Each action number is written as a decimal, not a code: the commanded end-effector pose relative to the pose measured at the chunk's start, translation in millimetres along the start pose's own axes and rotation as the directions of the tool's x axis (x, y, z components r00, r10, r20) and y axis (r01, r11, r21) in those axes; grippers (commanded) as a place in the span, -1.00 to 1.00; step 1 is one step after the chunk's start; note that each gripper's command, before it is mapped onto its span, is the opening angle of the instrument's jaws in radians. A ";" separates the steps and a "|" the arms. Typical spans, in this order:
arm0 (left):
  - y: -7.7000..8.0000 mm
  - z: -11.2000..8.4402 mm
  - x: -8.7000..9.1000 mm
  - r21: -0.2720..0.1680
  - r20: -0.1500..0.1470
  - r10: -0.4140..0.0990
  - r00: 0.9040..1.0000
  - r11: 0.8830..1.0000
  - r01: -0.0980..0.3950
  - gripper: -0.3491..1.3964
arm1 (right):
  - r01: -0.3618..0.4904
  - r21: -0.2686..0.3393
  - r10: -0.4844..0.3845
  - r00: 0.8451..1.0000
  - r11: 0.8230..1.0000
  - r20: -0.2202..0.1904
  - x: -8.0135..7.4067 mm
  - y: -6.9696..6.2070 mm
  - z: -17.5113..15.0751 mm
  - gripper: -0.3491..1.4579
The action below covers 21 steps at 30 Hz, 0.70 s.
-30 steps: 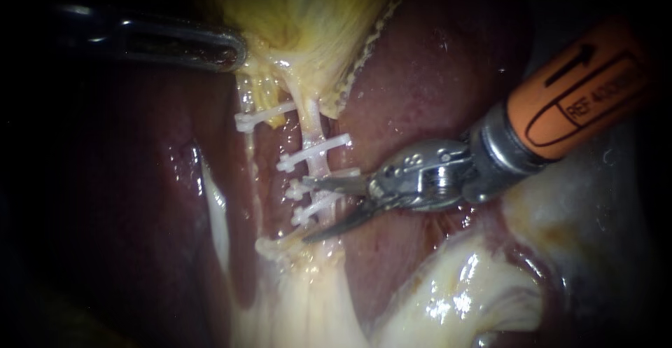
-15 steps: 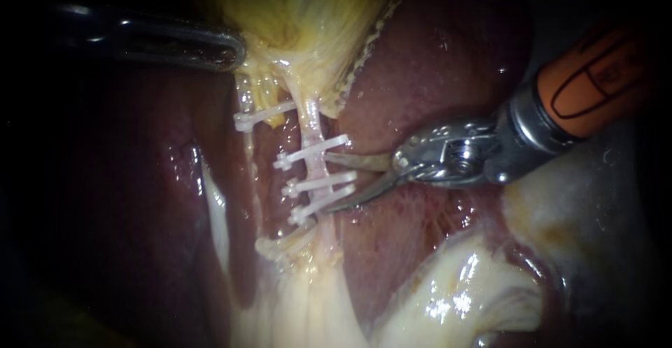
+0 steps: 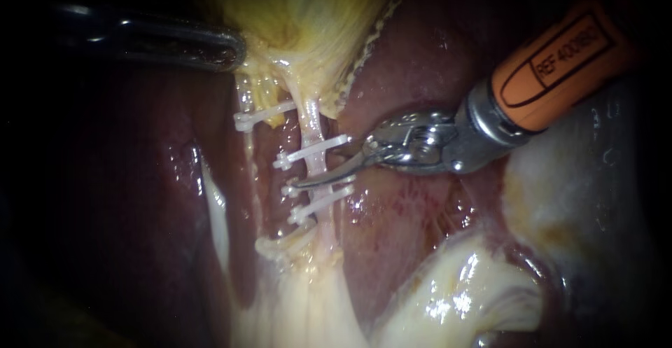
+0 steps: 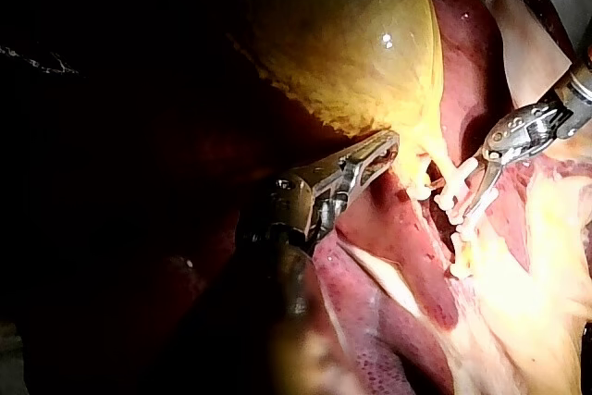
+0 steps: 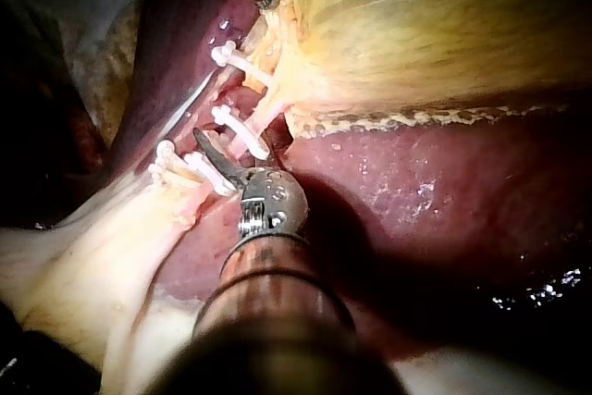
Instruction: Go to the cutting position right tube
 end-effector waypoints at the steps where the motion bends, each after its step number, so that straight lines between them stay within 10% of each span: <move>1: 0.0 0.0 0.0 -0.001 0.000 0.000 1.000 1.000 0.000 -1.00 | 0.003 0.013 -0.003 1.000 1.000 -0.009 0.0 0.0 0.4 0.94; 10: 0.0 0.1 0.0 -0.001 0.000 0.000 1.000 1.000 0.000 -1.00 | 0.003 0.185 0.016 0.995 0.983 -0.103 -0.1 -0.4 3.0 0.97; 21: 0.0 0.0 0.0 -0.001 0.000 0.000 1.000 1.000 0.000 -1.00 | 0.023 0.251 0.019 0.986 0.968 -0.164 3.1 -4.6 1.5 0.99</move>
